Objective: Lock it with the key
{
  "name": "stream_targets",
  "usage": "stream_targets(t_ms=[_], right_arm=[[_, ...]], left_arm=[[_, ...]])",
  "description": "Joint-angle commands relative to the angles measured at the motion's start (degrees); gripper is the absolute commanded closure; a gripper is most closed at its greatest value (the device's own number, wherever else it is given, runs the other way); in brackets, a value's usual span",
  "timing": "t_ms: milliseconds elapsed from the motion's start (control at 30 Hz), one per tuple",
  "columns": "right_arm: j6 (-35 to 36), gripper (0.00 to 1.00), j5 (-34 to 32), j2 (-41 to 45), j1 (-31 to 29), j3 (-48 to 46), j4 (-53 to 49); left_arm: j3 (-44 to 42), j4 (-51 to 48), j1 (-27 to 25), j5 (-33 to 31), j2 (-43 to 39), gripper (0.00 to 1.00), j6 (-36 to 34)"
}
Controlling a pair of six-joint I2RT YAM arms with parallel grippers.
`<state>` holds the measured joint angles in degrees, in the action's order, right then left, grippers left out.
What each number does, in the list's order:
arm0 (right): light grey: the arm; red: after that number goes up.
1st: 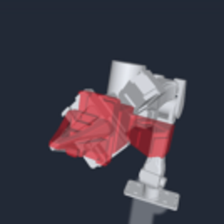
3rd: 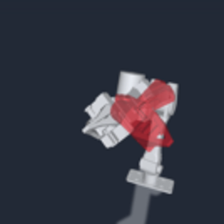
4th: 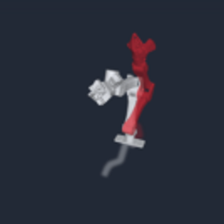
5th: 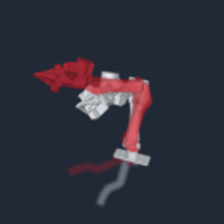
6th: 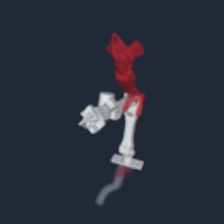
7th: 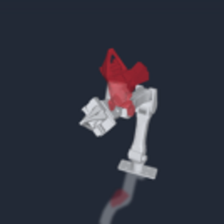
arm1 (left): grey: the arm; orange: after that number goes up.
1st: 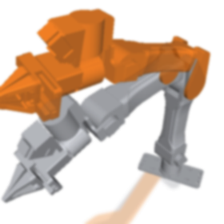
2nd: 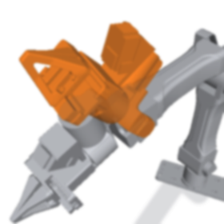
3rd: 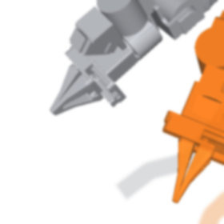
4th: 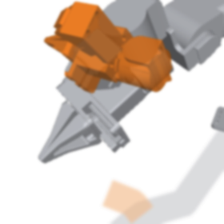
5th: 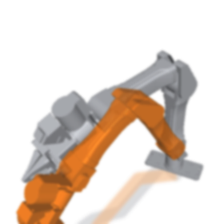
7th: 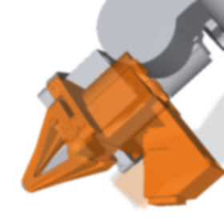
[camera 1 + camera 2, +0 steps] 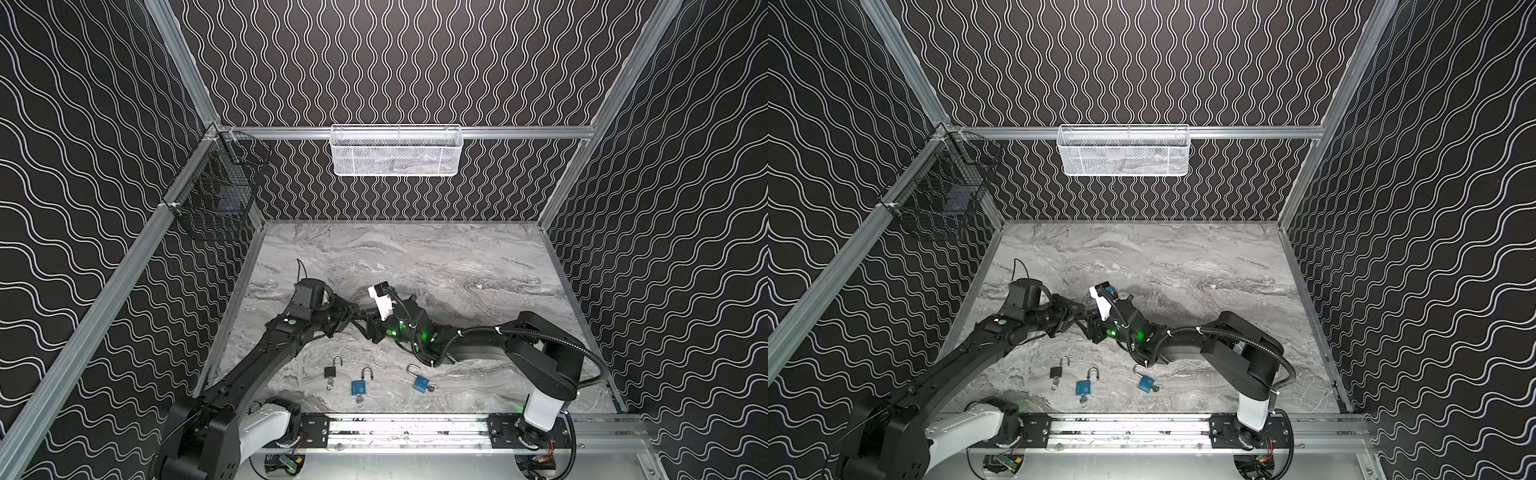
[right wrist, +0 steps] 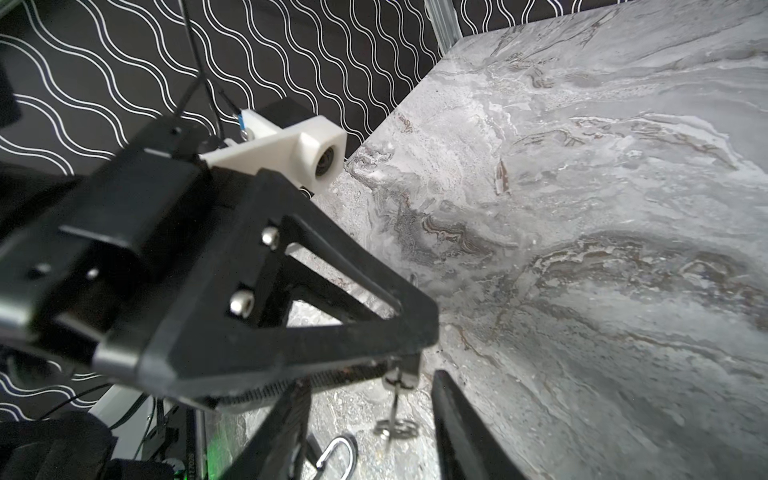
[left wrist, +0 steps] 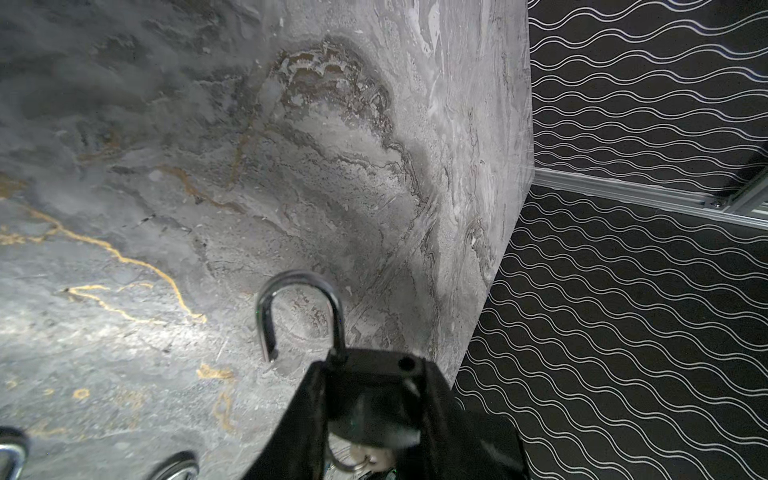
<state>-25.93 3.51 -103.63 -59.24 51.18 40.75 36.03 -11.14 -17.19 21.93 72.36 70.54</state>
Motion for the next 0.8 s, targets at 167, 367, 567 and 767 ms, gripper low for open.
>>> stream_targets(t_ms=[167, 367, 567, 767], right_arm=[[0.1, 0.64, -3.1, -1.7, -0.4, 2.8, 0.0], [0.0, 0.68, -3.7, -2.6, -0.4, 3.9, -1.4], [-0.2, 0.69, -3.6, -3.0, -0.5, 4.3, -1.2], [-0.4, 0.78, -3.8, -3.1, -0.4, 4.4, -1.2]], left_arm=[[-0.2, 4.3, 0.4, 1.8, 0.6, 0.7, 0.9], [-0.3, 4.6, 0.8, 2.0, 0.3, 0.7, 0.9], [-0.5, 5.2, 1.0, 2.2, 0.1, 0.7, 1.2], [-0.7, 5.2, 1.3, 2.4, 0.0, 0.7, 1.1]])
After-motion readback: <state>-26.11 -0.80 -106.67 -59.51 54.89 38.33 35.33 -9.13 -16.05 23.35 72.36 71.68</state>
